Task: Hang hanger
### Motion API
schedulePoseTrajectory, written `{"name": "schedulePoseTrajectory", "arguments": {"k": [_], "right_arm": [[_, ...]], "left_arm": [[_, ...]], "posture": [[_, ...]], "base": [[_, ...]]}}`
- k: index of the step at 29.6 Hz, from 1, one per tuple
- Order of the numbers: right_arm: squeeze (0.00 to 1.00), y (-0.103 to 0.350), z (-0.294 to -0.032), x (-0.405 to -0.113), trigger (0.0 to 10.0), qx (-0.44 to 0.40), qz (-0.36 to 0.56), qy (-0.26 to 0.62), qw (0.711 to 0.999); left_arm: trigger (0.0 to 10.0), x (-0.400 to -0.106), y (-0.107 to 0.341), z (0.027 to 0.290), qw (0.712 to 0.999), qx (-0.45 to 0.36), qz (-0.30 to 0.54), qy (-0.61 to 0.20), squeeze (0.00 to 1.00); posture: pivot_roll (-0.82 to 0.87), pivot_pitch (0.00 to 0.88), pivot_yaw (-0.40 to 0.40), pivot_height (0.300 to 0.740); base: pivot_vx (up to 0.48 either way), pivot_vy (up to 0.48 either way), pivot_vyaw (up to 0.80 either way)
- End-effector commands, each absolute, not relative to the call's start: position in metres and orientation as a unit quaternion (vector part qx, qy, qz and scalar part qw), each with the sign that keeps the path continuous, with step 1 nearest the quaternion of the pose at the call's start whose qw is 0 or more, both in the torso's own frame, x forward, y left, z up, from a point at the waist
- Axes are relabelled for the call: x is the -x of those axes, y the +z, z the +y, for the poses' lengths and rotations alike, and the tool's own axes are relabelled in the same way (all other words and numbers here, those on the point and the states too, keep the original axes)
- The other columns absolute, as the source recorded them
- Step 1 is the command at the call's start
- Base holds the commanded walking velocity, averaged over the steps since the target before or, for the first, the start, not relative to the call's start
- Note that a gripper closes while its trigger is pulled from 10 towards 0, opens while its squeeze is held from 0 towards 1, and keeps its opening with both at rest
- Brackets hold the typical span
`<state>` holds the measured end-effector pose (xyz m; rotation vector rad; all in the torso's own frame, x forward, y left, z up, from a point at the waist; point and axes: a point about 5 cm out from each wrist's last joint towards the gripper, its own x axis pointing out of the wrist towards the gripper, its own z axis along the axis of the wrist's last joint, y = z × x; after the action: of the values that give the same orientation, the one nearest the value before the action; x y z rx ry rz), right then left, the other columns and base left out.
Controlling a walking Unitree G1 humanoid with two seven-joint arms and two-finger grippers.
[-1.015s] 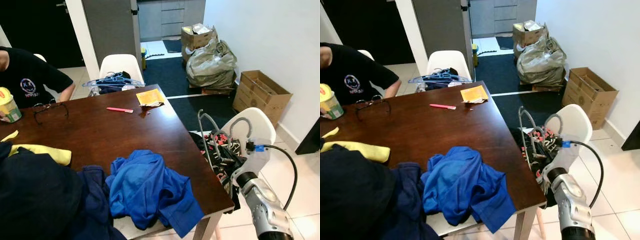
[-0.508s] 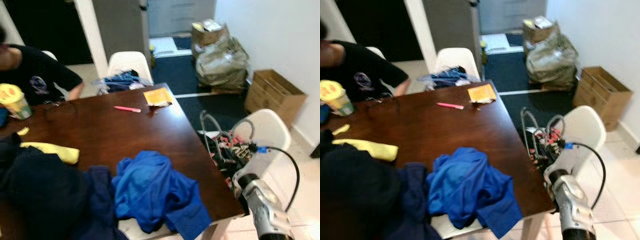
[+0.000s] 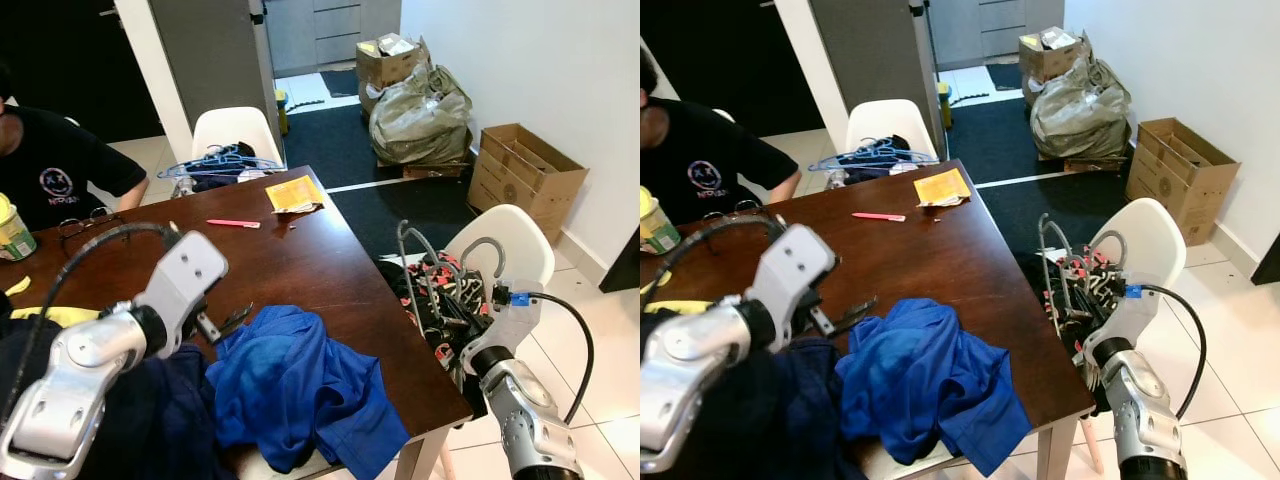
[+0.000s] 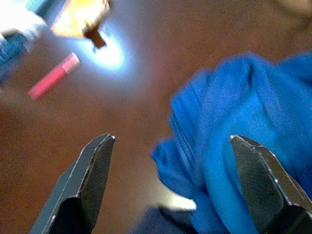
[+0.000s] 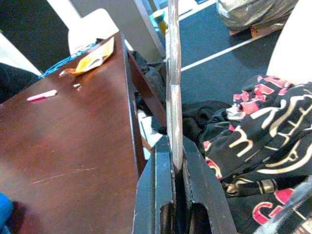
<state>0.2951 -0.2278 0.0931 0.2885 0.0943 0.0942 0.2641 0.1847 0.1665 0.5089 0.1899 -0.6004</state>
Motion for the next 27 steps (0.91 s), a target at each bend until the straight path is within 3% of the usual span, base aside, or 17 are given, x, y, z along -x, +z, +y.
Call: {"name": "schedulePoseTrajectory", "arguments": {"k": [1, 4, 8, 16, 27], "right_arm": [[0.0, 0.091, -0.222, -0.296, 10.0, -0.155, 0.05, 0.052, 0.985], [0.0, 0.091, -0.223, -0.296, 10.0, -0.154, 0.05, 0.052, 0.985], [0.0, 0.091, -0.223, -0.296, 10.0, -0.153, 0.05, 0.05, 0.986], [0.0, 0.09, -0.225, -0.294, 10.0, -0.15, 0.051, 0.048, 0.986], [0.0, 0.09, -0.228, -0.29, 10.0, -0.145, 0.051, 0.042, 0.987]], "left_arm": [[10.0, -0.265, 0.168, 0.189, 0.916, -0.264, 0.096, -0.288, 0.0], [10.0, -0.253, 0.135, 0.183, 0.888, -0.252, 0.166, -0.347, 0.0], [10.0, -0.245, 0.114, 0.172, 0.874, -0.221, 0.185, -0.391, 0.0], [10.0, -0.25, 0.101, 0.152, 0.878, -0.156, 0.176, -0.417, 0.0], [10.0, -0.258, 0.074, 0.143, 0.885, -0.146, 0.198, -0.395, 0.0]], "posture": [[0.0, 0.021, 0.11, 0.74], [0.0, 0.021, 0.109, 0.74], [0.0, 0.025, 0.108, 0.74], [-0.02, 0.022, 0.111, 0.74], [-0.04, 0.021, 0.12, 0.74]], "base": [[0.0, 0.0, 0.0], [0.0, 0.0, 0.0], [0.0, 0.0, 0.0], [0.0, 0.0, 0.0], [0.0, 0.0, 0.0]]}}
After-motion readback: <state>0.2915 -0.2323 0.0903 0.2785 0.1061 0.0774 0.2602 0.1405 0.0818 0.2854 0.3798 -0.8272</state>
